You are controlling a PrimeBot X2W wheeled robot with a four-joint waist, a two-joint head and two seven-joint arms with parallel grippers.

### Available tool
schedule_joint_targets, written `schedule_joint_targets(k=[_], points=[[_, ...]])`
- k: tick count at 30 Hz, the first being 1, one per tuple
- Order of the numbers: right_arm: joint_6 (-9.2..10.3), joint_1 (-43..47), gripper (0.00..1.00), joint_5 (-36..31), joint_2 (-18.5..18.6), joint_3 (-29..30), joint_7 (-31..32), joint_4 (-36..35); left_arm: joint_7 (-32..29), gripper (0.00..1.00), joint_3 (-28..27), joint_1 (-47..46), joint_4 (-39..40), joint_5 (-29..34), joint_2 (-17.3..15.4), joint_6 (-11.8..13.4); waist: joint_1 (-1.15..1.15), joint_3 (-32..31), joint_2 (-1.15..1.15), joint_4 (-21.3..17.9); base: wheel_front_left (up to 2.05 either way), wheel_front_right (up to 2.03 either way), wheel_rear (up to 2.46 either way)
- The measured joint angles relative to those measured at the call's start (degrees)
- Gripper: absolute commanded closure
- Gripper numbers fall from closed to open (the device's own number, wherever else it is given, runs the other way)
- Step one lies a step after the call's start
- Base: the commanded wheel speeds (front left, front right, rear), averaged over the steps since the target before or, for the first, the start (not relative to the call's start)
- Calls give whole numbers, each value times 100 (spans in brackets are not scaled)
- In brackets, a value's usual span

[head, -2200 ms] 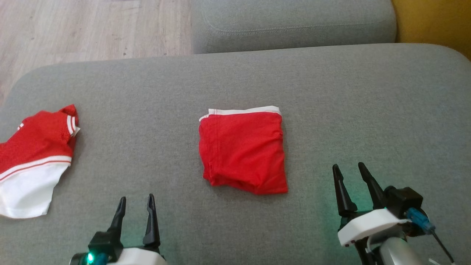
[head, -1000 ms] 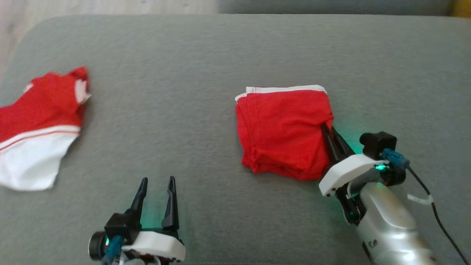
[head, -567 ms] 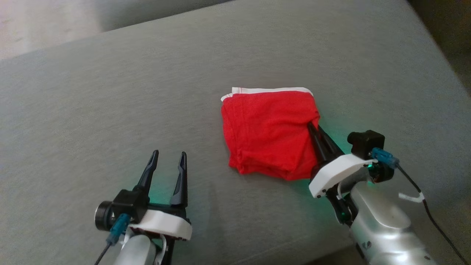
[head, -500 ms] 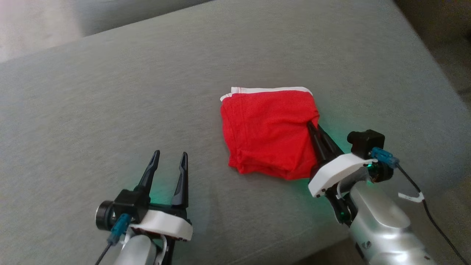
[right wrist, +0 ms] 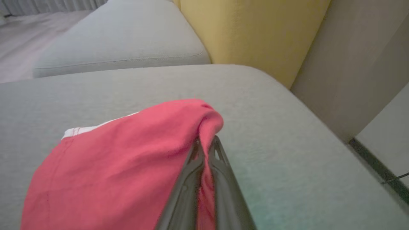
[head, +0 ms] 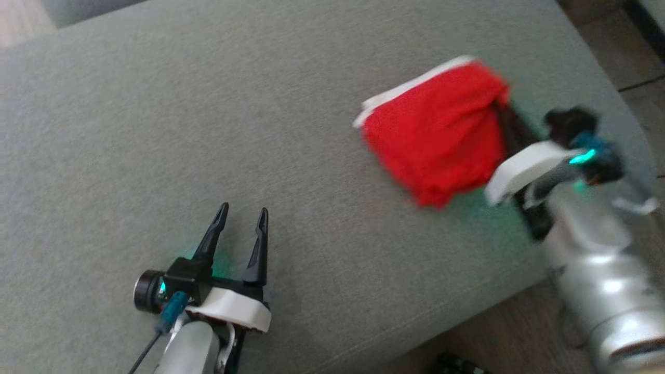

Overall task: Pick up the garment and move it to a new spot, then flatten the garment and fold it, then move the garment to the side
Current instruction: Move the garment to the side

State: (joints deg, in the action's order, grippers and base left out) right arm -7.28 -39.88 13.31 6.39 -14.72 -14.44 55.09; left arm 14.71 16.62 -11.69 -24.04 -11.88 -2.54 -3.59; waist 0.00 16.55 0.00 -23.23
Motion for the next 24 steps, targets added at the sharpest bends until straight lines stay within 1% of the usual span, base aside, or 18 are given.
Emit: schedule_joint_targets(k=[6,11,14,16,17,19,22,24], points=[[0,-674,100,-655,658,678,0,693,1,0,-59,-148,25,159,9,-53,0,207,0,371,0,0,0],[0,-1039,100,-1236,1180,1419,0,1136,9,0,-204,-242,101,305,25,-107,0,383,0,651,0,0,0],[0,-1254,100,-1682,1411,1825,0,1236,26,0,-209,-264,174,338,53,-148,0,496,0,758,0,0,0],[0,-1332,100,-2002,1474,2065,0,1216,26,0,-208,-294,197,338,73,-151,0,549,0,809,0,0,0],[0,-1358,86,-2138,1472,2199,0,1206,26,0,-208,-313,198,339,80,-152,0,566,0,827,0,0,0],[0,-1359,0,-2352,1447,2501,0,1159,26,0,-209,-333,196,339,90,-153,0,575,0,853,0,0,0],[0,-1343,0,-2668,1359,2860,0,836,26,0,-211,-339,166,337,91,-147,0,538,0,872,0,0,0],[0,-1340,0,-2752,1202,2985,0,423,25,0,-221,-343,151,328,89,-136,0,494,0,892,0,0,0]])
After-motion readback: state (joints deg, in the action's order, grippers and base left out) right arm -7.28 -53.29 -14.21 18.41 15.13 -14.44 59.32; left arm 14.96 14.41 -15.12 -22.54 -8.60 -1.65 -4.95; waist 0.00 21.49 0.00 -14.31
